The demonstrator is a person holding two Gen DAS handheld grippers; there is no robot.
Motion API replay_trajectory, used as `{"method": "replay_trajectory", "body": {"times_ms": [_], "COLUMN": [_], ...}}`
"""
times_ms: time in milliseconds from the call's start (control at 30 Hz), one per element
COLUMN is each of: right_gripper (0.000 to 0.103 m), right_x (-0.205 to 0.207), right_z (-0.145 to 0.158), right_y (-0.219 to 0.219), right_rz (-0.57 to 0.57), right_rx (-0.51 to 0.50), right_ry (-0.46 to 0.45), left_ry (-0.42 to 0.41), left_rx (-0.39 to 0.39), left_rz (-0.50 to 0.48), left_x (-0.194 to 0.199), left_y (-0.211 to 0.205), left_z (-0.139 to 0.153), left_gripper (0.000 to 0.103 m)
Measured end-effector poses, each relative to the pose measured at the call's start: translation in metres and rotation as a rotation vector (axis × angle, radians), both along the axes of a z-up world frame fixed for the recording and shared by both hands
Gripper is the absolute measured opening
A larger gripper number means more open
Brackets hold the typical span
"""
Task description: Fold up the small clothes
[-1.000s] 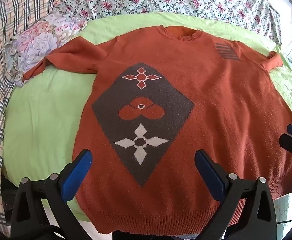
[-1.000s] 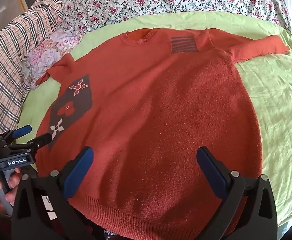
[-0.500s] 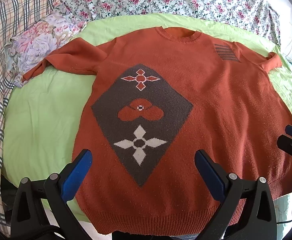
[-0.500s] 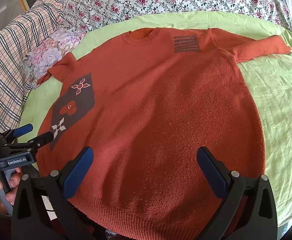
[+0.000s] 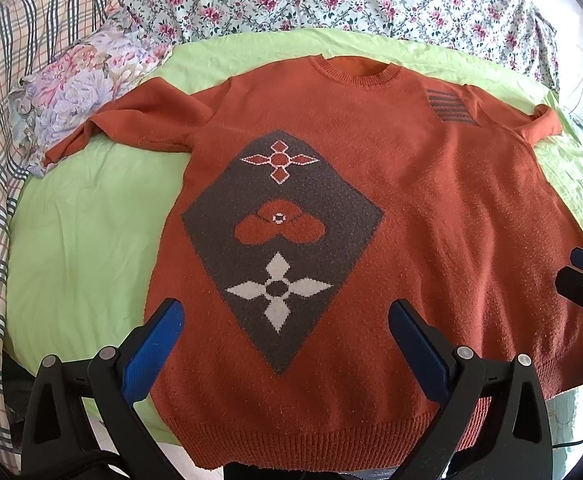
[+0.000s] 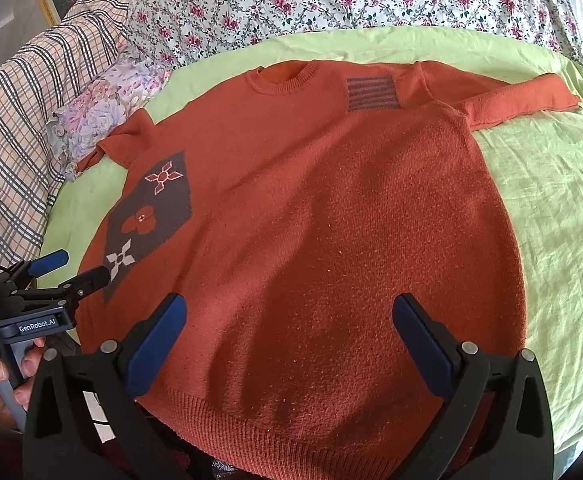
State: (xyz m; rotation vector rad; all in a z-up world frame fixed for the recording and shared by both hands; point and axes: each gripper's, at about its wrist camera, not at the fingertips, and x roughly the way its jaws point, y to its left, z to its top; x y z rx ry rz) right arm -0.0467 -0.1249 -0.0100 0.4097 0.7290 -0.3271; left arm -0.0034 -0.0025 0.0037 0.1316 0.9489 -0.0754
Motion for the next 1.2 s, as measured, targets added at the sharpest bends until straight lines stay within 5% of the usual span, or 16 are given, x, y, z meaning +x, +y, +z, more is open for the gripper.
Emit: {"method": "replay_trajectory", "body": {"times_ms": [633,800,1200], "right_gripper": [0.103,0.103,0.103], "right_x": [-0.002,-0.006,-0.037], "right_z": [0.005,0.008,0.025], "right_y": [-0.008,-0.024,-0.100], "right_rz": [-0.017,-0.061,-0.190], "right_rx": [0.023,-0.022,0.056], "right_ry": [-0.020,0.014,-0.077], "left_ry": [0.031,0.049,0.049], "left_rx": [-0.023,-0.036,-0.022], "left_rz": [-0.003,0.004,0.011], "left_x": [0.010,0.021,0.049], "left_y": [0.000,0.004,-0.001], "left_z": [0.000,-0.002,-0.007], "left_gripper": [0.102,0.102,0.102]}}
